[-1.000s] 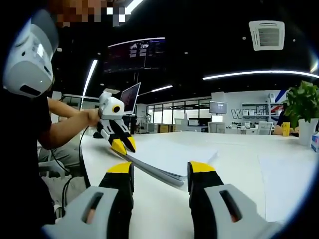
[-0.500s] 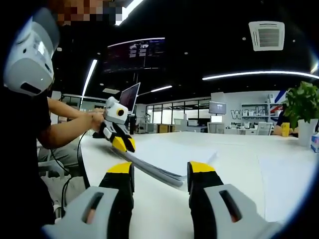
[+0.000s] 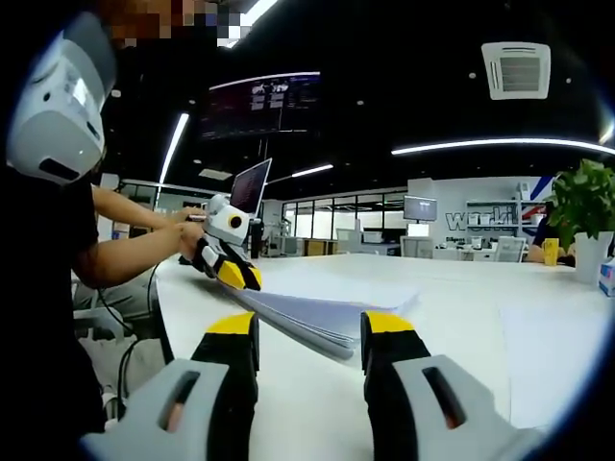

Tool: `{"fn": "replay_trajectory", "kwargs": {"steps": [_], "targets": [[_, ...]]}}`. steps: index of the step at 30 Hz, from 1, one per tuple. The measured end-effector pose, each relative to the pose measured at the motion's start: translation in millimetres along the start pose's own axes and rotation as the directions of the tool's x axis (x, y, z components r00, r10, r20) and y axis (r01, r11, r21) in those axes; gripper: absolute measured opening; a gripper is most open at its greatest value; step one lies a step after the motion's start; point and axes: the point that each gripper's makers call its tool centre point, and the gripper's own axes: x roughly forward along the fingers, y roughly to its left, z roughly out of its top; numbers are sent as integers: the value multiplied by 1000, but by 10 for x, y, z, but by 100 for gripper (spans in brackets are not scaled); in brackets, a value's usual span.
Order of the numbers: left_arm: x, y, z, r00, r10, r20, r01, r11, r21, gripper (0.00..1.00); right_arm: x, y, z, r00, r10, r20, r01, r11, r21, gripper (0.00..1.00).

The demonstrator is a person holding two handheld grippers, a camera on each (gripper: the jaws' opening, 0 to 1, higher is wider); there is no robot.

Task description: Grasp the top corner of one sheet in the document stack and pull a single sheet out from the document stack, separating that one sheet from the rest and lifting it clear until the single sheet is fully removed from the stack

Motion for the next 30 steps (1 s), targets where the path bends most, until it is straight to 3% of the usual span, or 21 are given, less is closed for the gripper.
{"fn": "replay_trajectory", "kwargs": {"steps": [9,16,22,27,30], "targets": [[-19,-4,9,999,3,46,-3,1000,7,16,9,-10,-15,1000,-15,-11,14,1000,-14,40],[-18,-15,12,999,1,52,-2,1000,23,15,9,-61,11,999,-26,-32,28,999,46,39],[-18,-18,10,998,4,56,-6,999,35,15,-1,-155,74,995,-78,-60,81,995,53,37],[-14,-19,15,998,6,63,-9,999,33,15,70,-204,96,987,-122,-104,111,989,-101,36],[-10,-20,16,998,10,63,-12,999,38,15,144,-187,112,980,-145,-134,108,963,-246,36]]}}
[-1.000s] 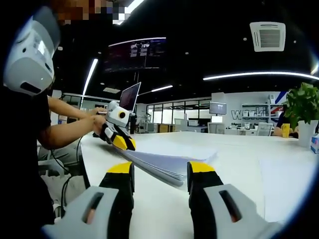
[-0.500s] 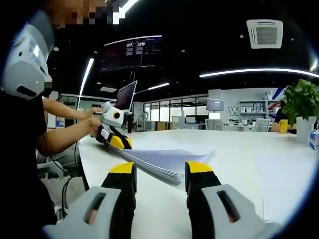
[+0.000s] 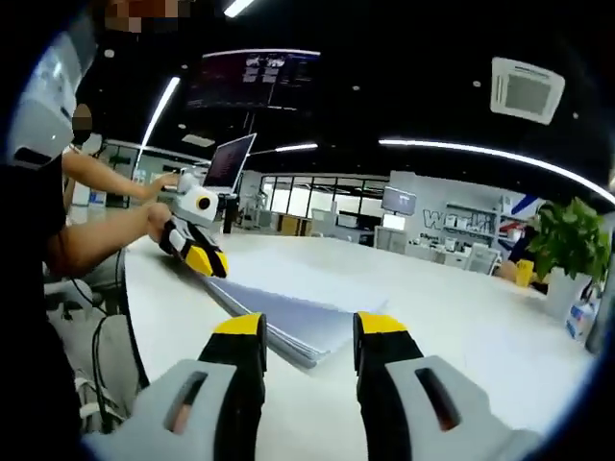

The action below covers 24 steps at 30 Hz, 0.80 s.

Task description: Grasp the top corner of one sheet in the document stack and pull a single sheet out from the document stack, separating that one sheet from the rest and lifting it clear until the single sheet is fully removed from the stack

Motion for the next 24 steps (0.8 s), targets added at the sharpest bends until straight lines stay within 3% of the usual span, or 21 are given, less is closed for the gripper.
{"fn": "replay_trajectory", "kwargs": {"steps": [4,8,10,13,14,15,17,18,21,24], "targets": [[-1,6,8,1000,2,5,-2,1000,-2,15,96,55,30,999,-11,-41,3,984,-176,35],[4,7,1,1000,12,-5,-12,1000,15,16,215,115,100,998,-32,-59,10,939,-345,36],[-2,18,8,1000,9,-1,-9,1000,9,16,276,171,133,998,-30,-62,1,904,-427,36],[-6,18,13,1000,6,3,-6,1000,10,15,389,271,128,996,-30,-86,-24,824,-567,36],[-10,24,15,1000,6,4,-6,1000,10,15,407,281,127,995,-37,-87,-21,809,-588,36],[-10,26,16,1000,8,4,-8,1000,12,15,430,258,170,996,-67,-60,14,776,-631,35],[-9,24,15,1000,11,1,-11,1000,19,16,445,271,191,996,-70,-51,20,756,-654,32],[-9,22,15,1000,13,0,-13,1000,25,16,476,298,192,996,-66,-56,10,733,-680,32],[-13,24,24,1000,15,4,-15,1000,22,16,520,285,109,992,-70,-105,-23,714,-700,32],[-17,14,27,1000,12,-1,-12,1000,24,15,523,286,117,993,-65,-103,-27,704,-710,32]]}}
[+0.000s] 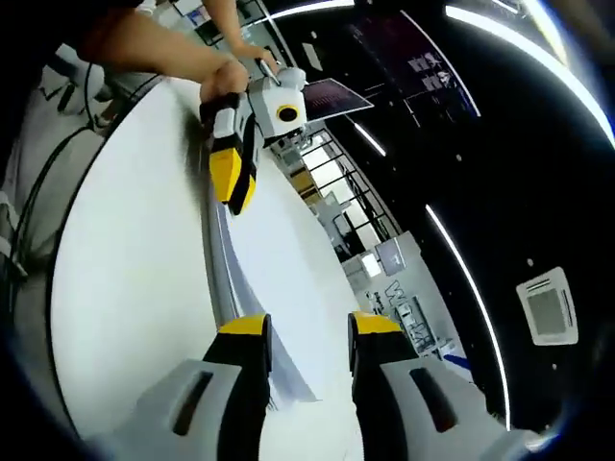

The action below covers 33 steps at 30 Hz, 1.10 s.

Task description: Grasp the top corner of one sheet in the document stack and pull a single sheet out from the document stack, separating that one sheet from the rest and lifting it clear until the single sheet is fully removed from the stack

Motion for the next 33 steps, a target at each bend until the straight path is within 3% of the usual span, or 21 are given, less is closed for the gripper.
{"fn": "replay_trajectory", "kwargs": {"steps": [4,7,11,21,24,30,33], "targets": [[-14,-9,9,1000,-1,3,1,1000,4,15,-21,-6,24,1000,7,7,-7,1000,3,32],[-23,43,12,1000,25,-1,-25,1000,-7,8,-20,34,26,1000,25,7,-25,1000,-13,32],[-33,-17,-2,1000,12,-13,-12,999,36,12,2,56,40,999,38,3,-38,999,-37,32],[-45,-1,17,1000,16,-3,-16,999,28,11,-57,119,17,995,103,-7,-103,986,-131,35],[-37,2,18,1000,14,-3,-14,1000,26,11,-81,53,-187,992,81,-94,-96,981,-167,31],[-15,-4,15,1000,14,-4,-14,999,36,12,-108,-51,-336,990,66,-121,-82,988,-128,31],[0,-20,7,1000,18,-10,-18,998,53,13,-105,-55,-274,995,63,-83,-71,993,-98,32]]}}
